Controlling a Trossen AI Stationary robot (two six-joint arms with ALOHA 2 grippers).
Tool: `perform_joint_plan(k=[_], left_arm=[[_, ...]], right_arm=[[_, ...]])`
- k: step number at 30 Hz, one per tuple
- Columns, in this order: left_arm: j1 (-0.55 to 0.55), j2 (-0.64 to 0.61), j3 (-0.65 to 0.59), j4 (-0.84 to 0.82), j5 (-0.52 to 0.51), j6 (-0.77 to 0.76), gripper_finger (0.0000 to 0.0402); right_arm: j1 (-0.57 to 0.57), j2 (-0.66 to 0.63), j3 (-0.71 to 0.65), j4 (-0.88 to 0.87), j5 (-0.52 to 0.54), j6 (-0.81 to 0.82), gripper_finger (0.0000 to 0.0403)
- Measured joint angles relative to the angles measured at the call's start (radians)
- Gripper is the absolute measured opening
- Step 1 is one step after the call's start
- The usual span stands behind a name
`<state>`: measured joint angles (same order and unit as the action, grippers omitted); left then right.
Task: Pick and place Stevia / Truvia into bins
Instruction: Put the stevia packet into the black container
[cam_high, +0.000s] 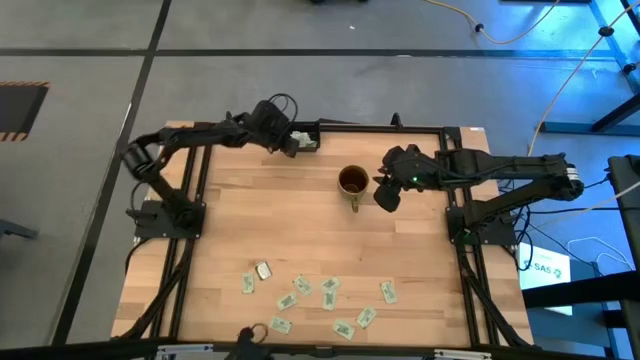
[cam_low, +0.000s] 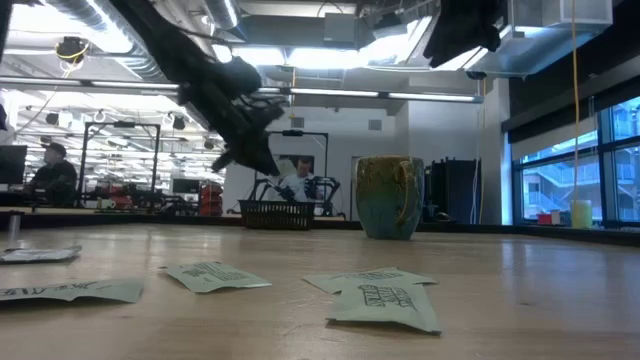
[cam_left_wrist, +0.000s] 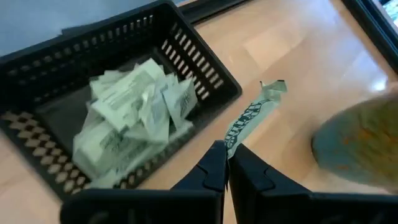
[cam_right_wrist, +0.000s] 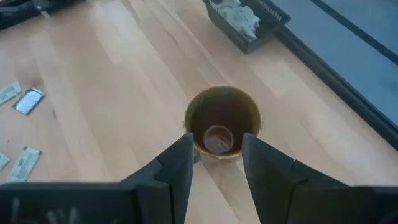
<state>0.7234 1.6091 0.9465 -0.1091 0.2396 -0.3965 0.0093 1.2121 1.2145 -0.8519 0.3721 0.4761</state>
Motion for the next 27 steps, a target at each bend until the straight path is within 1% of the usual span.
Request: perform_joint_plan(k=[2, 8, 14, 18, 22, 27], left_arm=[[0.018, 0.054, 0.040, 0.000, 0.028, -0.001, 0.0005], [0.048, 0.169, 0.151, -0.025, 0.043, -0.001, 0.0008], [0.066, 0.232, 0.195, -0.107, 0.089, -0.001, 0.0010], [0.067, 0.245, 0.197, -0.132, 0.059, 0.004, 0.0021], [0.070, 0.237, 0.197, -0.133, 0.017, 0.025, 0.0042], [0.088, 0.207, 0.197, -0.125, 0.014, 0.025, 0.0067]], right_arm=[[0.000, 0.001, -0.007, -0.004, -0.002, 0.018, 0.0140], [0.017, 0.002, -0.011, -0.004, -0.008, 0.022, 0.0140], [0.043, 0.002, -0.011, -0.004, -0.010, 0.028, 0.0140], [0.054, 0.002, -0.011, -0.004, -0.010, 0.029, 0.0140], [0.055, 0.003, -0.011, -0.005, -0.010, 0.029, 0.0140], [0.056, 0.003, -0.011, -0.005, -0.010, 0.038, 0.0140]])
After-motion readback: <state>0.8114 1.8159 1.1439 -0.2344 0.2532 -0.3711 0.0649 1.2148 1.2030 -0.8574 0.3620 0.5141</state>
